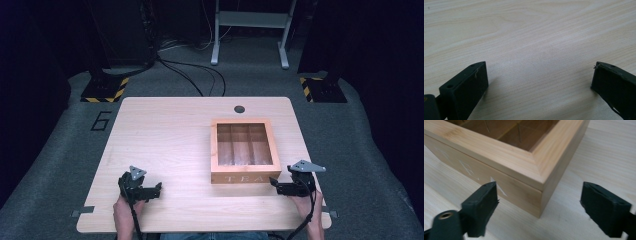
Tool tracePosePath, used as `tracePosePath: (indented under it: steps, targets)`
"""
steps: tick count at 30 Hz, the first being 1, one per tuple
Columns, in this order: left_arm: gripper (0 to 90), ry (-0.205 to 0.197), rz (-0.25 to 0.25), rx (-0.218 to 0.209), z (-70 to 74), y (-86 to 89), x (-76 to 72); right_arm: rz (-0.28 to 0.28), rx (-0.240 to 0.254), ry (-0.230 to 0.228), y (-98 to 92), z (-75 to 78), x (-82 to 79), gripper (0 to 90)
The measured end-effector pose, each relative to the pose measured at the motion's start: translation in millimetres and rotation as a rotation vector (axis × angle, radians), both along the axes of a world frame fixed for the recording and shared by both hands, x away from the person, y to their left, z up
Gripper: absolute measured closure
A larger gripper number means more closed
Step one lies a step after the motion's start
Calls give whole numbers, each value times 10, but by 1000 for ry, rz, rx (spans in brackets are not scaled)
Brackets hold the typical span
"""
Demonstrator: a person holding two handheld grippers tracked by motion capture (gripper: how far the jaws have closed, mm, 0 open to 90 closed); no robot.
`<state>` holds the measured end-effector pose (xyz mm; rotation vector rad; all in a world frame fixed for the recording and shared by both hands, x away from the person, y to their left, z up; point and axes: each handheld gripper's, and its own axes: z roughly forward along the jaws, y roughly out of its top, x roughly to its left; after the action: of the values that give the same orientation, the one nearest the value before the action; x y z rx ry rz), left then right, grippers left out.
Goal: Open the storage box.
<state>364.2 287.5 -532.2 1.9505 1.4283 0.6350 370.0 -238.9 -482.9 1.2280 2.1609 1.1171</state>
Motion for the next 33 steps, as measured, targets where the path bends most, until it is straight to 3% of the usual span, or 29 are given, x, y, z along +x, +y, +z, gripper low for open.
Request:
tracePosePath:
  steps: [6, 13, 21, 33]
  targets:
    - [4, 3, -1, -1, 1, 1, 0, 9, -1, -18, 46, 35, 28, 300]
    - [4, 9, -4, -5, 3, 6, 2, 38, 12, -21, 62, 39, 7, 403]
    - [4, 7, -4, -8, 2, 7, 7, 31, -2, -36, 64, 51, -21, 449]
    - [4, 8, -4, -5, 3, 5, 4, 10, 25, -96, 76, 118, -21, 478]
